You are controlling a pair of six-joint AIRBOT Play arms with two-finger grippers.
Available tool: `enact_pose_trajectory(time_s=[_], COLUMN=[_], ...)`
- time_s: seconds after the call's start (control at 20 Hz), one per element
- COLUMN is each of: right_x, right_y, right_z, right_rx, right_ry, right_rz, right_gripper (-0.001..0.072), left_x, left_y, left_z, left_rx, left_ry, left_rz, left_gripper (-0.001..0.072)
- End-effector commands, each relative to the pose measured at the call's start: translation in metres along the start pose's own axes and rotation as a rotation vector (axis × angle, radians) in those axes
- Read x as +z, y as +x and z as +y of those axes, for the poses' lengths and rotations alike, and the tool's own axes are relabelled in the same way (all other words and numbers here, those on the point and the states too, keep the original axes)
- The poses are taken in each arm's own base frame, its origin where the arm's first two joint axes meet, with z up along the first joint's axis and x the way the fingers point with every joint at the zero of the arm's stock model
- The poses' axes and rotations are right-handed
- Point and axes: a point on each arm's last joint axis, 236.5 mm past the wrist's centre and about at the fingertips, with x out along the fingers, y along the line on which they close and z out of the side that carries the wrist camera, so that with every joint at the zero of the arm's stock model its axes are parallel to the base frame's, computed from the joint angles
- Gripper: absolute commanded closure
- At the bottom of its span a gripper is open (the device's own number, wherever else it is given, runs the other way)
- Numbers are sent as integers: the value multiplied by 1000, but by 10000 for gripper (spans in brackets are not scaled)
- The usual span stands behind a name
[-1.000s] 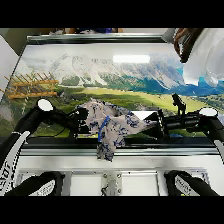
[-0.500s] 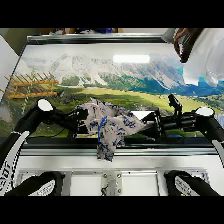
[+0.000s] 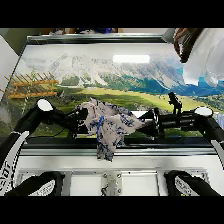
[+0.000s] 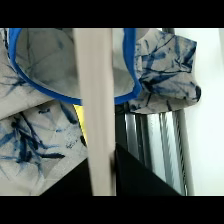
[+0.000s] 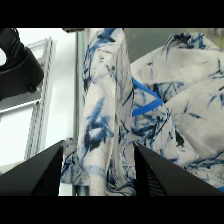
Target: Fold the clothes and pants, and hang the long-sleeved shirts on hangers.
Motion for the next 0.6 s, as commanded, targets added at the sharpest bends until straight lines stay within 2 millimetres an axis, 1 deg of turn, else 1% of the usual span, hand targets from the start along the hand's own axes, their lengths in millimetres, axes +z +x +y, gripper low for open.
enact_pose_trajectory(time_s=[0.0, 0.2, 0.25, 0.3, 0.35, 0.55], right_x=[11, 11, 11, 11, 11, 11], right_y=[0, 0, 0, 0, 0, 0], right_z=[-1, -1, -1, -1, -1, -4], right_rx=[-5, -5, -5, -4, -5, -22], right_ry=[3, 3, 2, 2, -4, -183], right_rz=[-49, -48, -48, -47, -48, -44], right_gripper=[244, 248, 329, 608, 698, 698], left_x=[2, 2, 2, 2, 2, 2], left_y=[0, 0, 0, 0, 0, 0], left_z=[0, 0, 0, 0, 0, 0], left_rx=[1, 1, 1, 1, 1, 1], left_ry=[0, 0, 0, 0, 0, 0], left_rz=[-7, -7, -7, -7, -7, -7], left_gripper=[690, 690, 690, 690, 690, 690])
